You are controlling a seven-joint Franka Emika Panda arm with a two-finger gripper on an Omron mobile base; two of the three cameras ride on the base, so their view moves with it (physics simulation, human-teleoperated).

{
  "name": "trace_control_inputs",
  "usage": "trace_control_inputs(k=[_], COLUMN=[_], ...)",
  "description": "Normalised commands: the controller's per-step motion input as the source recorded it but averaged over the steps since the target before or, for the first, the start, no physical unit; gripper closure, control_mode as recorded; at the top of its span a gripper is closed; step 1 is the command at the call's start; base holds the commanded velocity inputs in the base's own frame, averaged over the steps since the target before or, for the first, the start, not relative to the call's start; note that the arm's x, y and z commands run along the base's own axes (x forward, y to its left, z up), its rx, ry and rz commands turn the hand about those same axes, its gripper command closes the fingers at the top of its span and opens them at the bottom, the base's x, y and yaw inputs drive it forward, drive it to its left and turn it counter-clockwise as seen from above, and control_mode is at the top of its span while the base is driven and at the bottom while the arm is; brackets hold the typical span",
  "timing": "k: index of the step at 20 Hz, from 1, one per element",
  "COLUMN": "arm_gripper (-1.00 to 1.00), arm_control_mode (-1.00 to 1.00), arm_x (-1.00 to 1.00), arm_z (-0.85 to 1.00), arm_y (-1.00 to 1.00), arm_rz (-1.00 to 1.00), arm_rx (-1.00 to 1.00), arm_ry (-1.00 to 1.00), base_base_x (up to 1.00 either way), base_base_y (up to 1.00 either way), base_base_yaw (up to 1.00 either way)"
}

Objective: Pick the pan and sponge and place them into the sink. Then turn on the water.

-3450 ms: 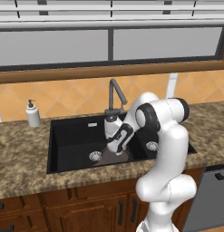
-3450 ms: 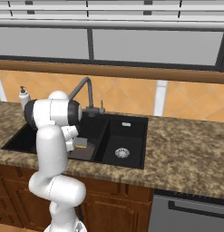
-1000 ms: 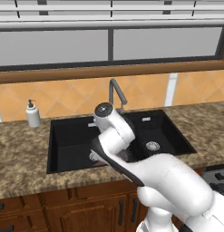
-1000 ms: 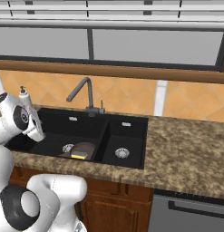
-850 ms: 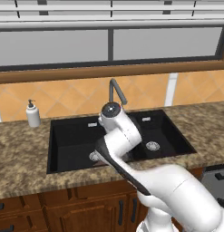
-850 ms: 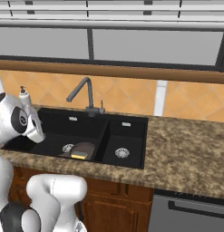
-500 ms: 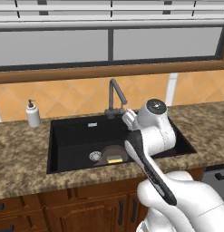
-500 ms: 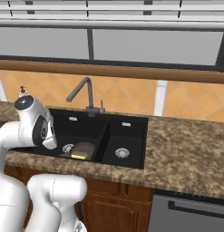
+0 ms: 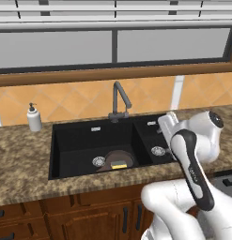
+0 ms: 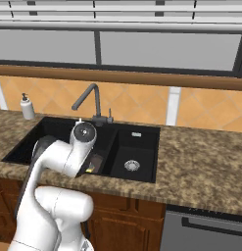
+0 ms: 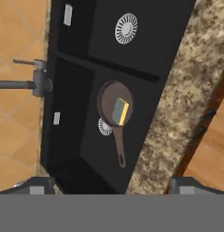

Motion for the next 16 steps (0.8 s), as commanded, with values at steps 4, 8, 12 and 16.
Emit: trace_control_inputs(k=[4, 8, 12, 16], arm_gripper=[-1.0, -1.0, -1.0, -1.0], arm_control_mode=[-1.0, -1.0, -1.0, -1.0], arm_x=[0.42, 0.48, 0.53, 0.64], arm_z=[0.04, 0.0, 0.1, 0.12], arm_y=[-0.7, -0.48, -0.49, -0.34], arm_rz=[0.03, 0.0, 0.06, 0.17], arm_rx=[0.35, 0.36, 0.51, 0.47], arm_ry=[0.0, 0.0, 0.31, 0.46], base_base_x=[0.0, 0.0, 0.0, 0.0], base_base_y=[0.0, 0.0, 0.0, 0.0], base_base_yaw=[0.0, 0.0, 0.0, 0.0])
